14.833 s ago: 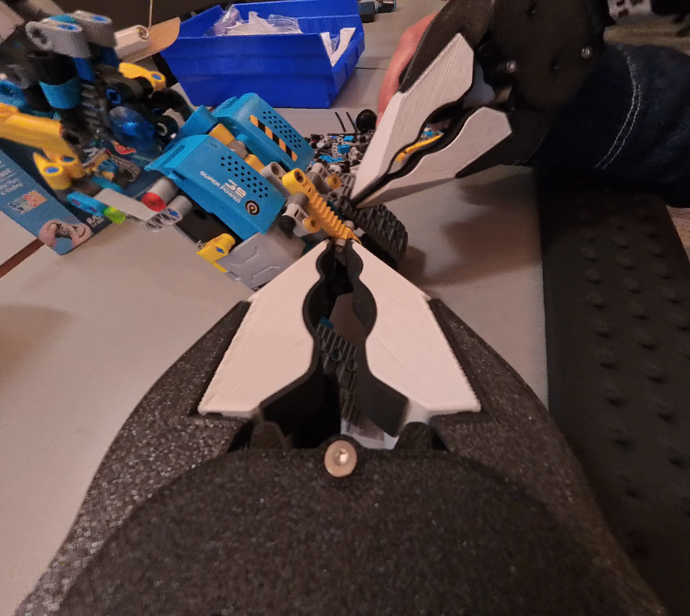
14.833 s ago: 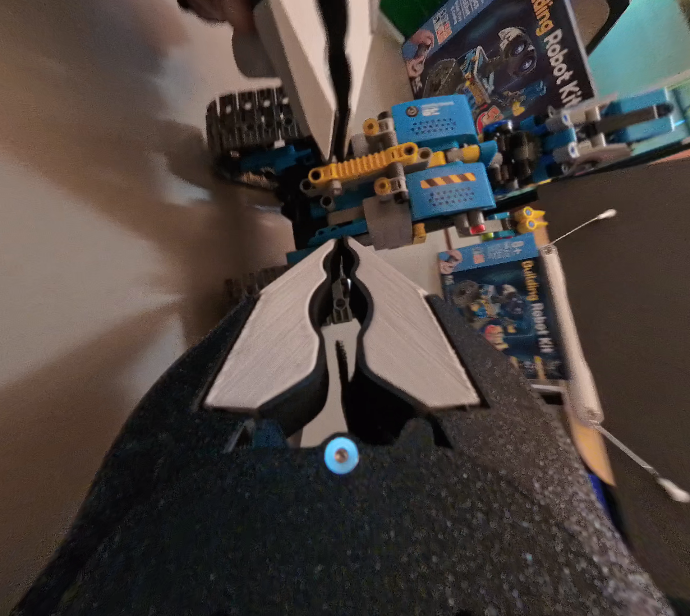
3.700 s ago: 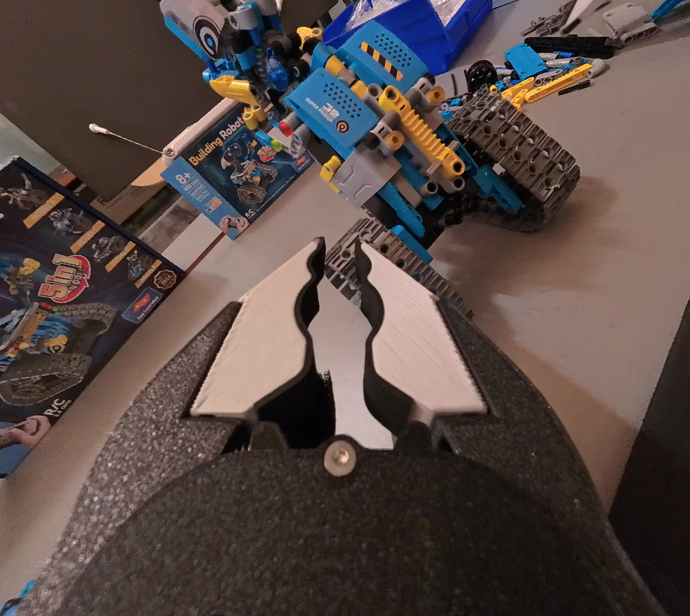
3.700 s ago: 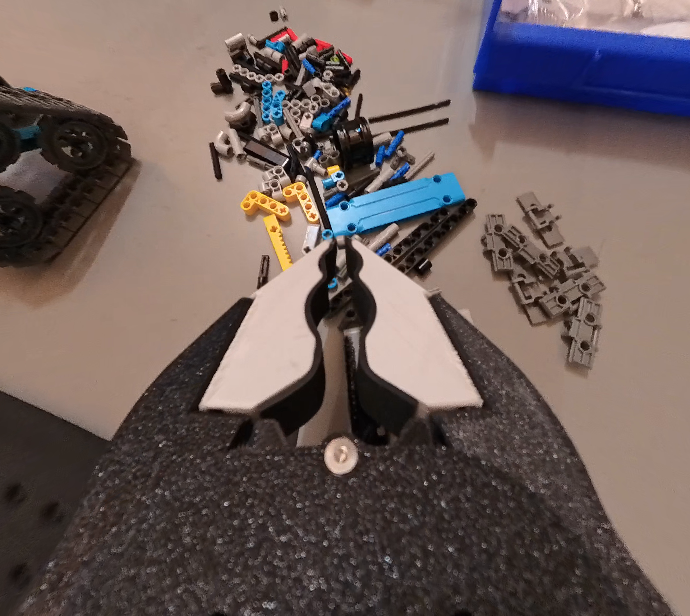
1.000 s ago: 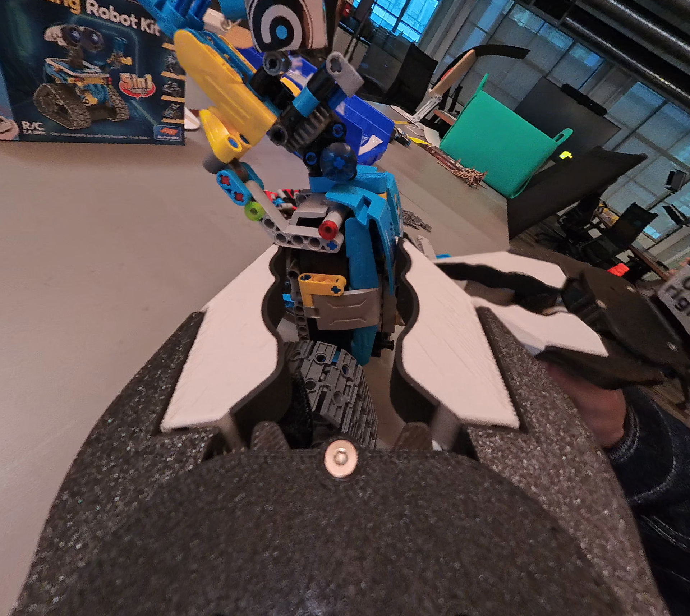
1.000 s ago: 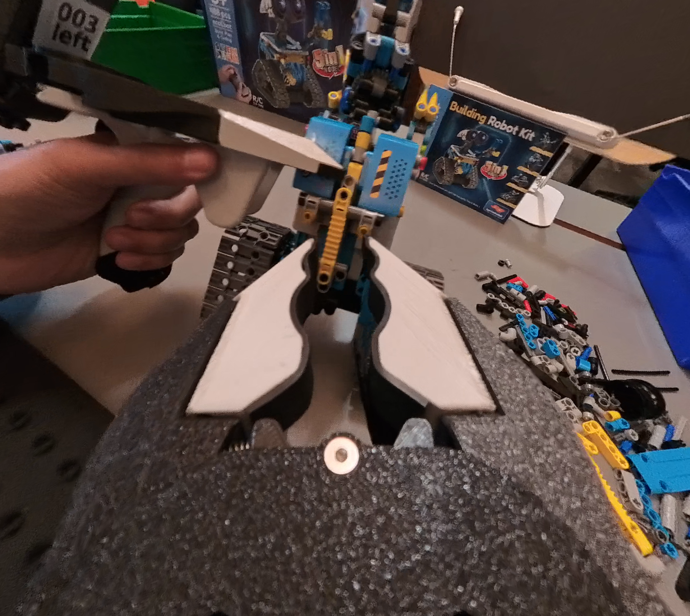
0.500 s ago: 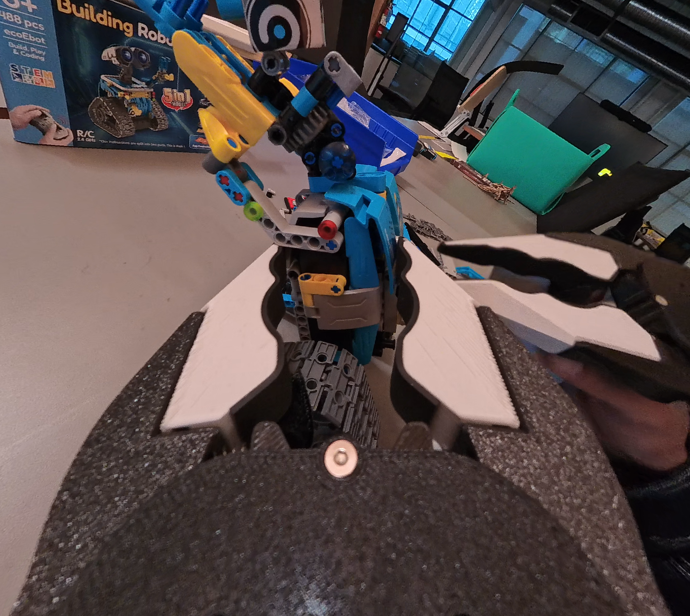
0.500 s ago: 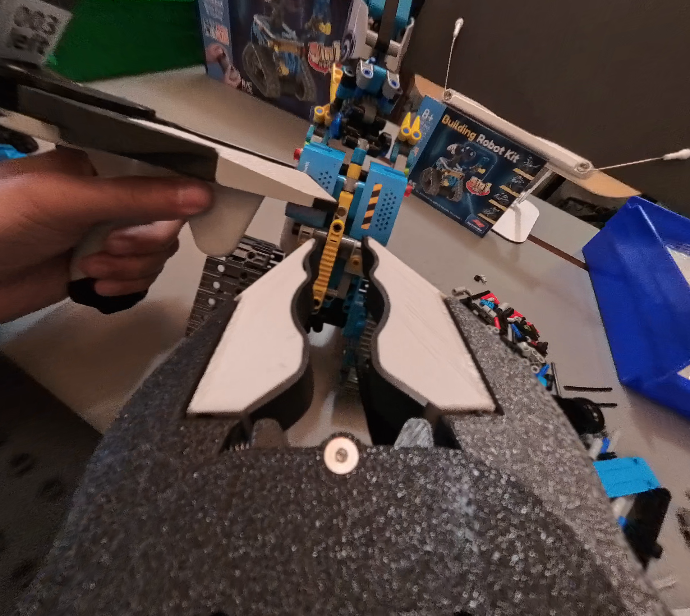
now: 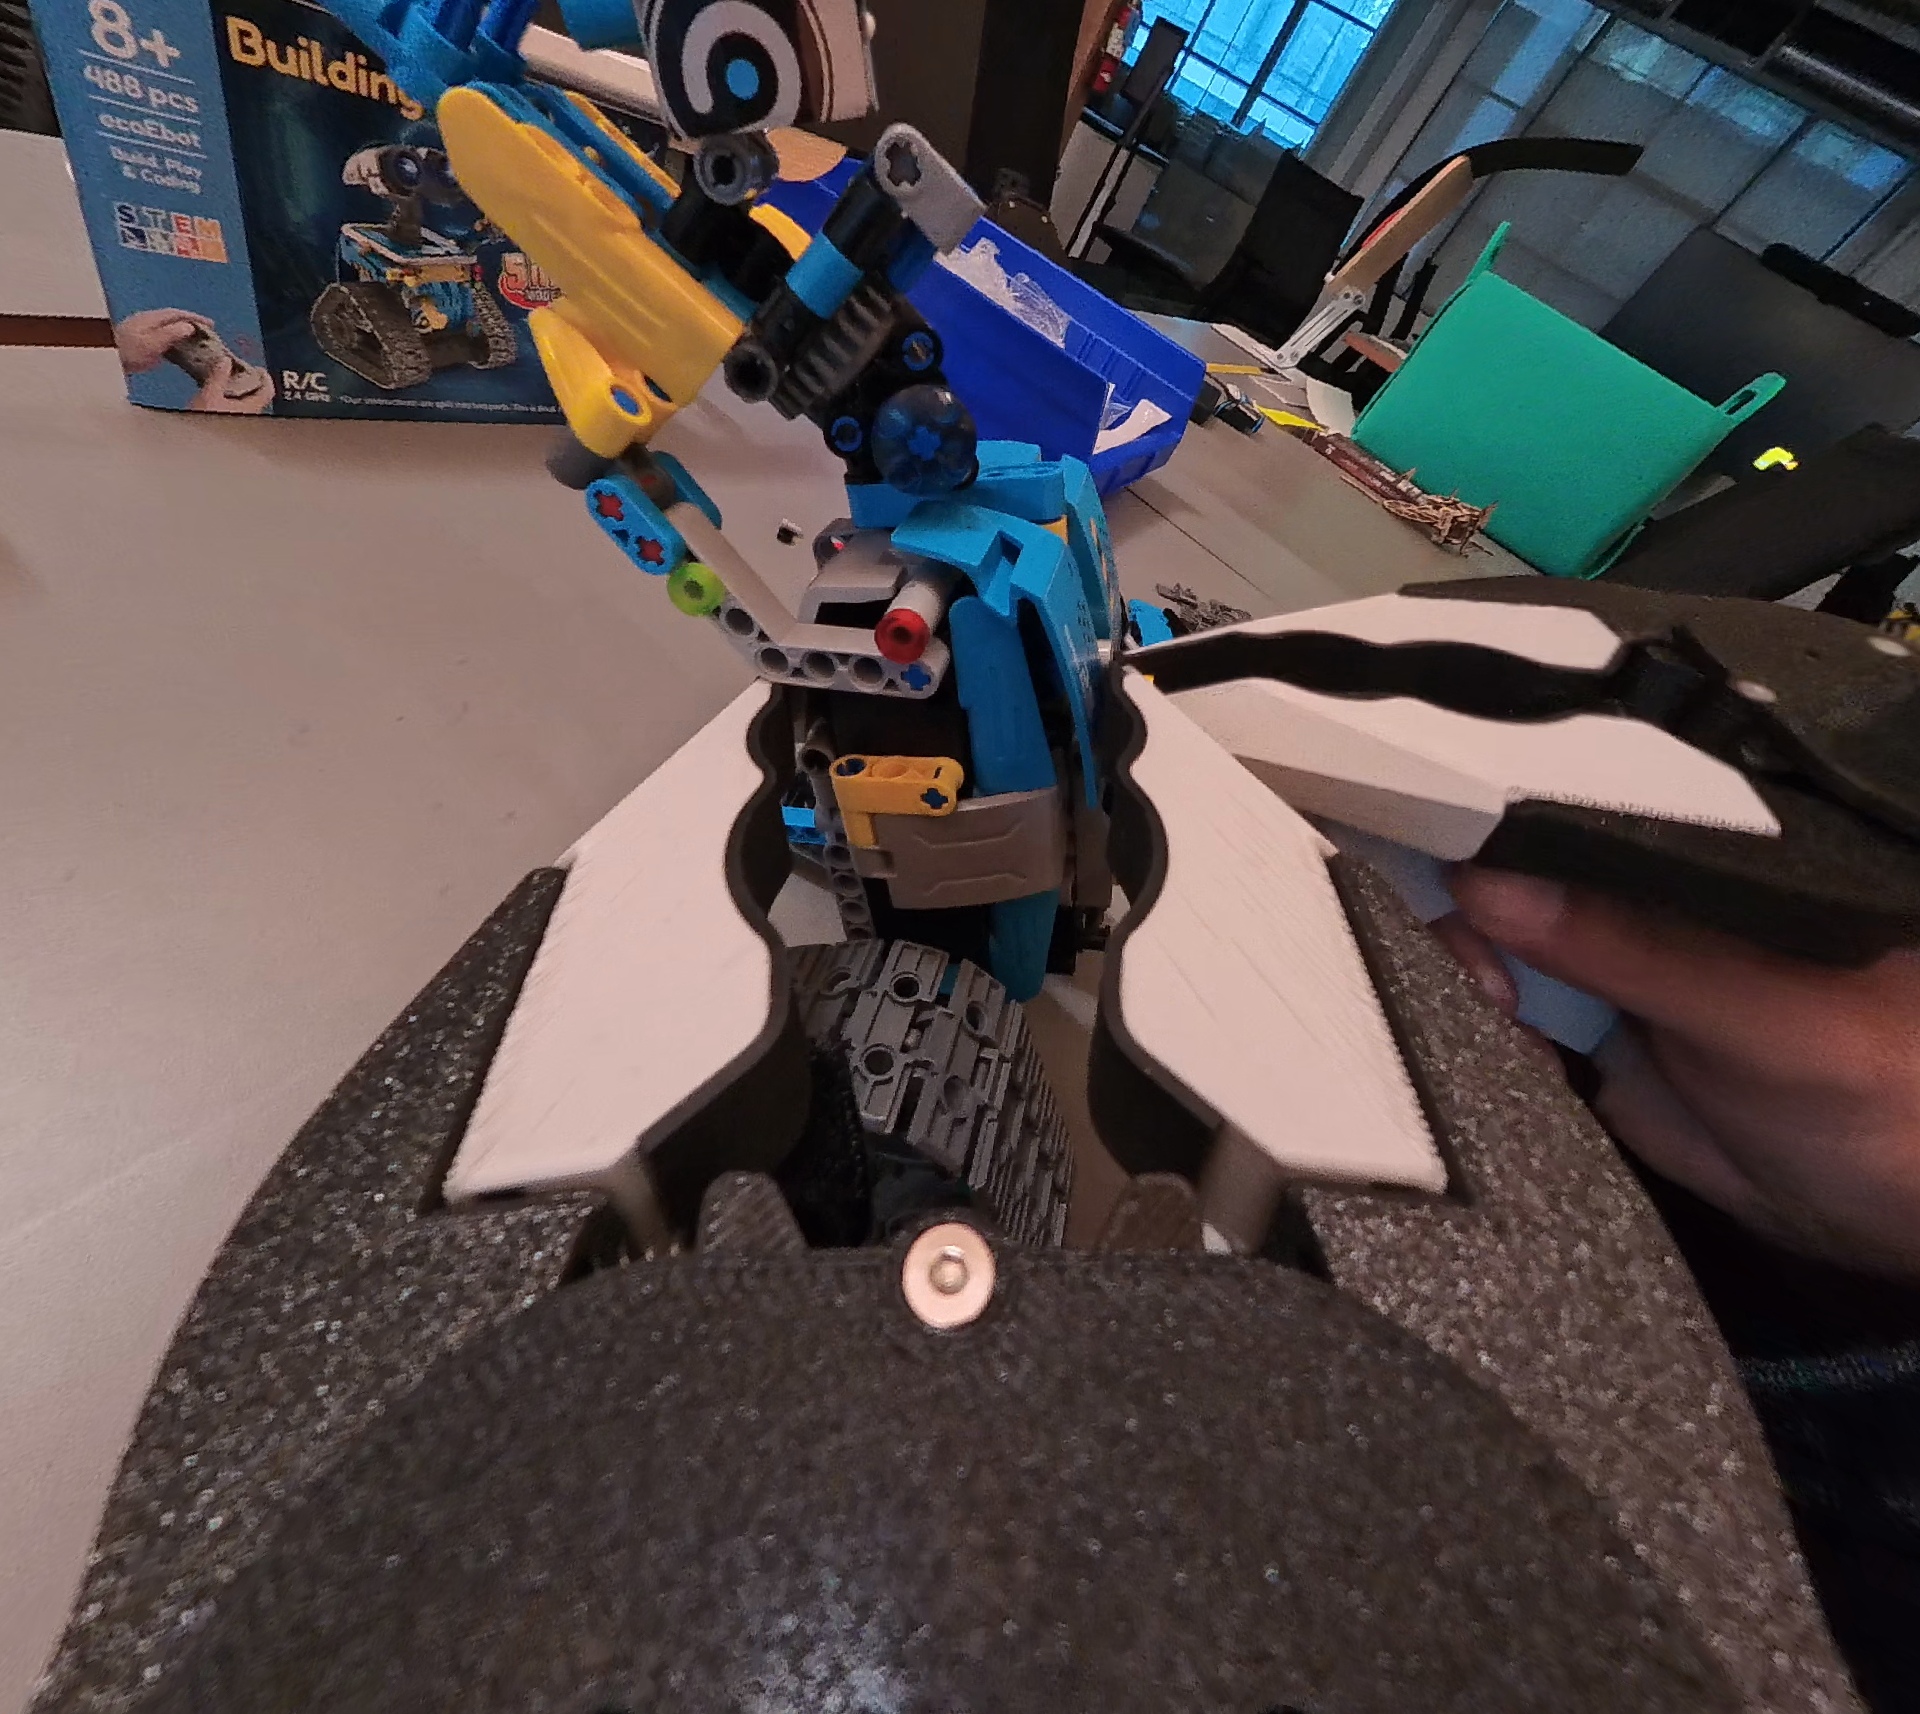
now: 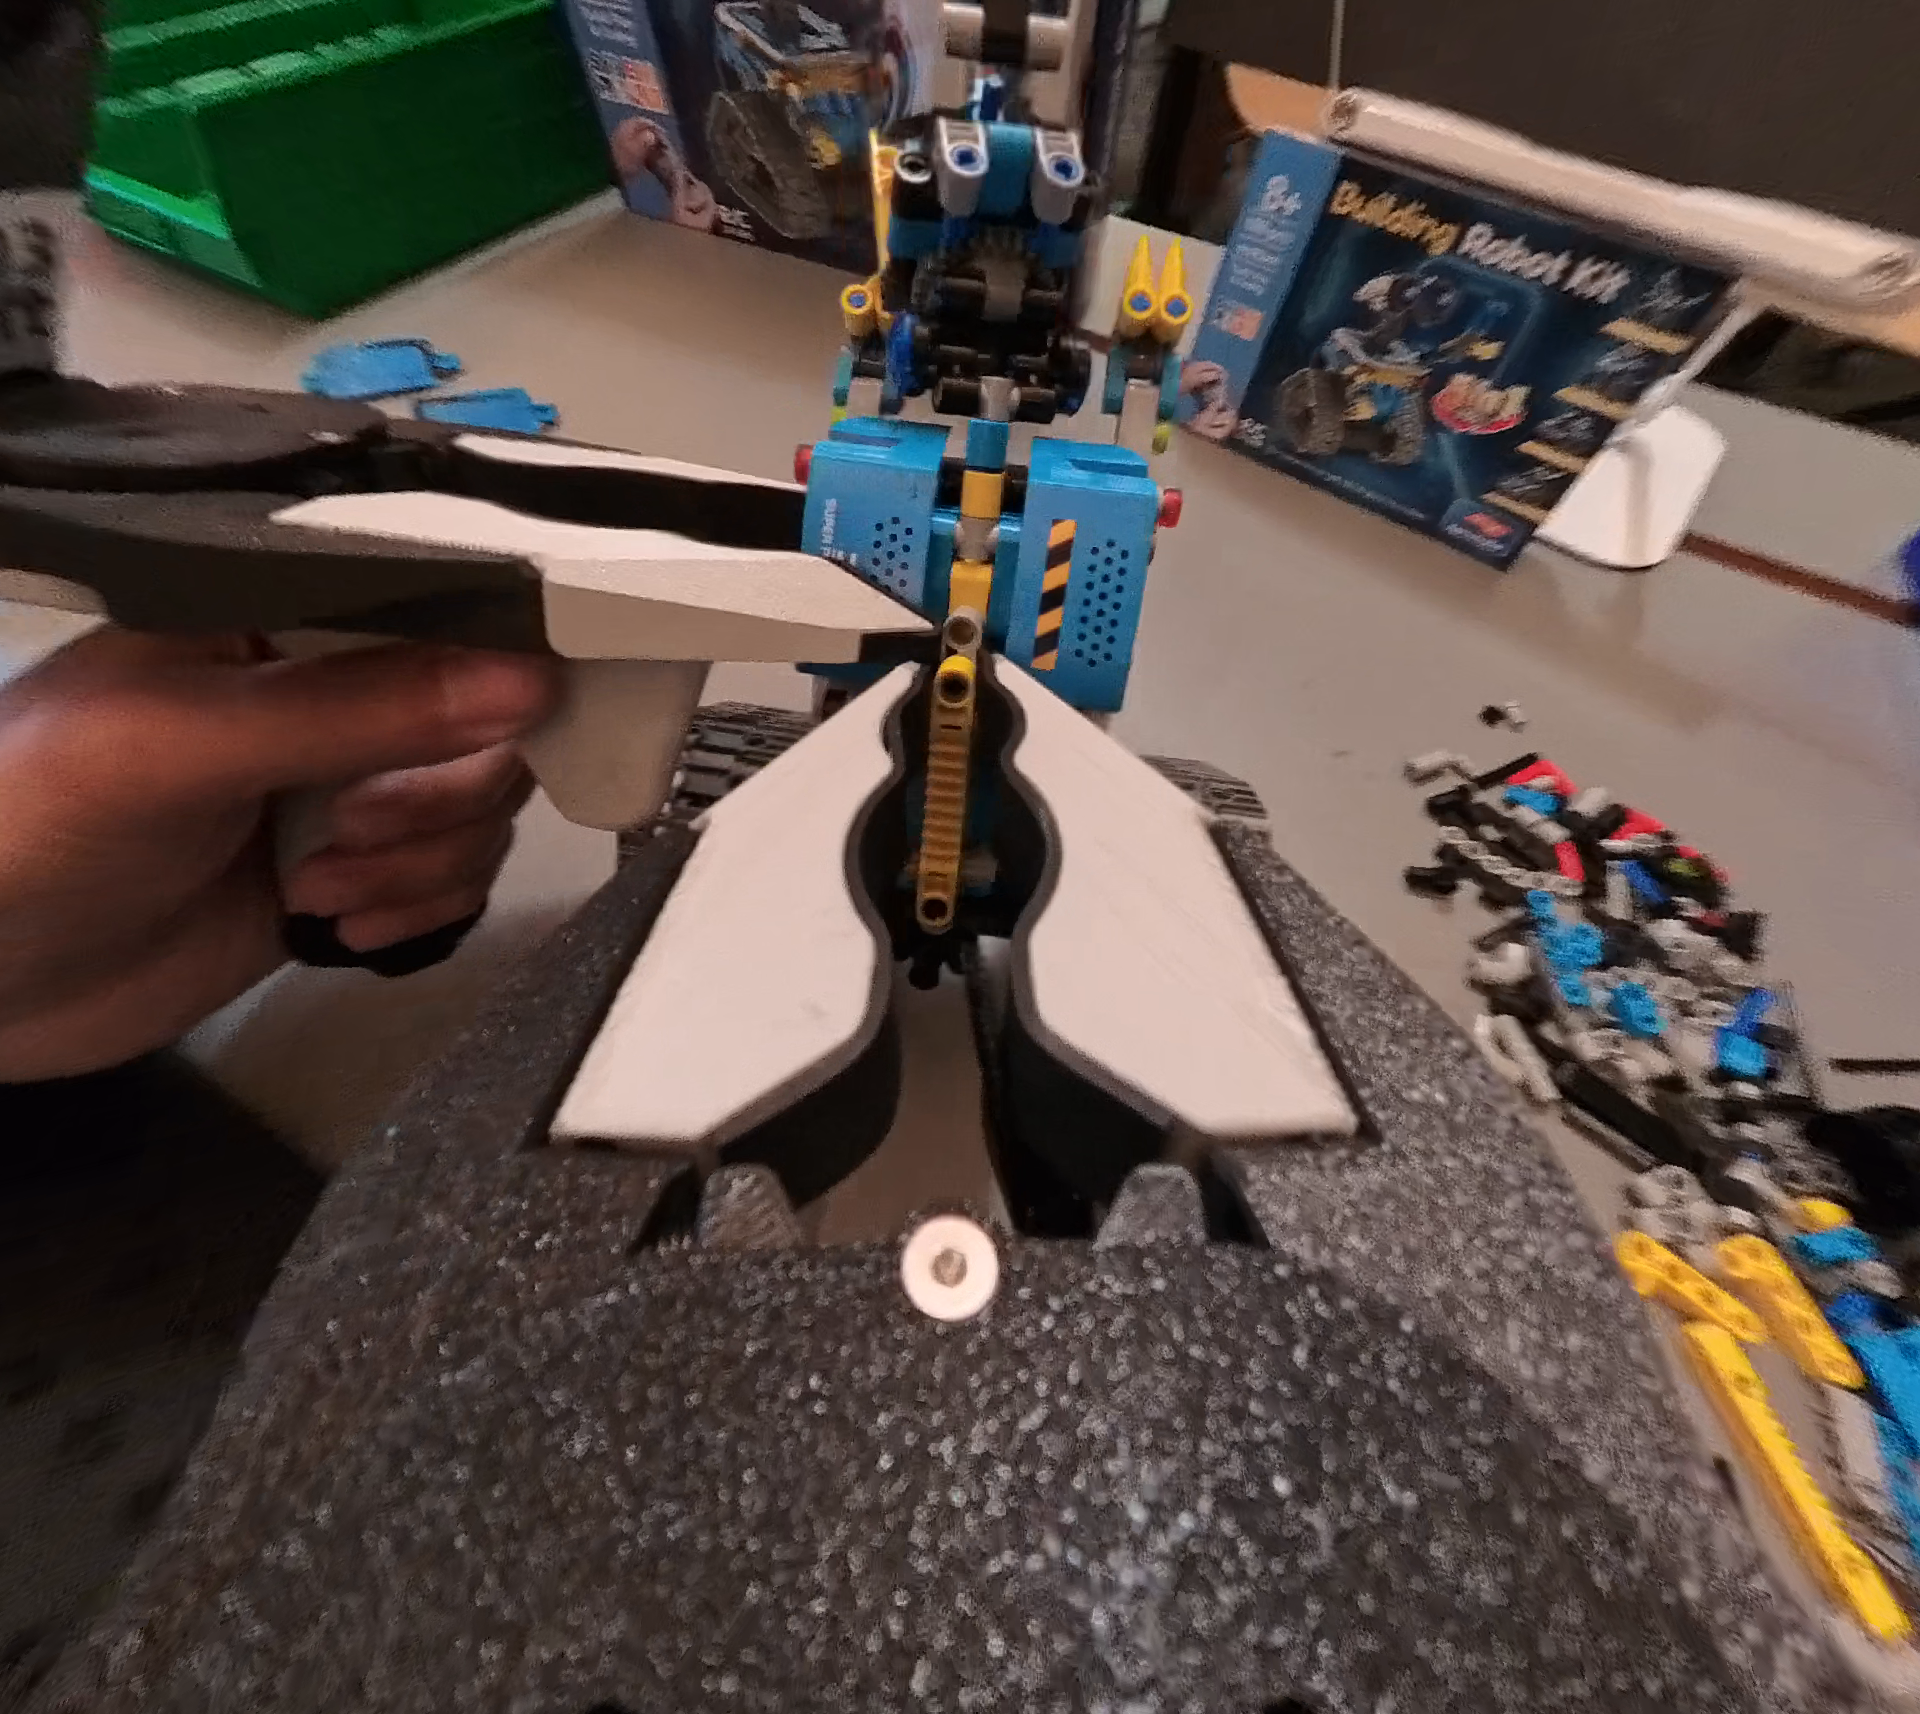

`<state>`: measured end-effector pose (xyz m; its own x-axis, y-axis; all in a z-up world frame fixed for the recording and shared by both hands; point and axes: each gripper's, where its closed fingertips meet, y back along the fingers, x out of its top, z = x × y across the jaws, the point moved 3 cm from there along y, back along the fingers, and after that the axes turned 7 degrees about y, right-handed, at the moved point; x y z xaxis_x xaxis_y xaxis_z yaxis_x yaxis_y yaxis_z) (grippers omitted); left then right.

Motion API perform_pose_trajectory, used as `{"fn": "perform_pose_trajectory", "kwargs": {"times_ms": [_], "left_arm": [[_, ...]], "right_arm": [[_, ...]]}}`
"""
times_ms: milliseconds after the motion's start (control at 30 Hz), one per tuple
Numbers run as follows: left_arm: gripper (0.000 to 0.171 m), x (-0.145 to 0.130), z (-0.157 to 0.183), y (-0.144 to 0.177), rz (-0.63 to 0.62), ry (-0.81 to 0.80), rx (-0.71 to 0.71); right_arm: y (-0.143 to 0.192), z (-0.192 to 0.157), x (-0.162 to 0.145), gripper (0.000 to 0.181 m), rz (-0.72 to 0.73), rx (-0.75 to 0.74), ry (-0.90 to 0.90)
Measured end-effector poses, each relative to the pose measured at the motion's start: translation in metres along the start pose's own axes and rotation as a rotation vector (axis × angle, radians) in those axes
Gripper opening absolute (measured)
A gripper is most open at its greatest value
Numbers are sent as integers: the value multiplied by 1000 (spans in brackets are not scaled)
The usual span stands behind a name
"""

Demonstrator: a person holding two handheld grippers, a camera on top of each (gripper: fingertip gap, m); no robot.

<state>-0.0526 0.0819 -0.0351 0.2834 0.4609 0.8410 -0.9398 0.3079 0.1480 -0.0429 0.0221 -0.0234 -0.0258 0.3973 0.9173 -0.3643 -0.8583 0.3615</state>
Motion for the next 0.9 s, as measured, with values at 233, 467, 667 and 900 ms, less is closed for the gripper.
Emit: {"fn": "perform_pose_trajectory", "kwargs": {"times_ms": [233,467,667,900], "left_arm": [[57,0,-2,-1,-6,-23,3],[57,-1,-1,-3,-9,-36,-22],[57,-2,1,-5,-20,-46,-32],[57,8,-19,-4,13,15,25]], "right_arm": [[-1,1,0,6,14,-55,71],[3,1,-2,6,40,-83,55],[6,3,-3,5,46,-91,36],[22,2,-2,5,79,-95,31]]}}
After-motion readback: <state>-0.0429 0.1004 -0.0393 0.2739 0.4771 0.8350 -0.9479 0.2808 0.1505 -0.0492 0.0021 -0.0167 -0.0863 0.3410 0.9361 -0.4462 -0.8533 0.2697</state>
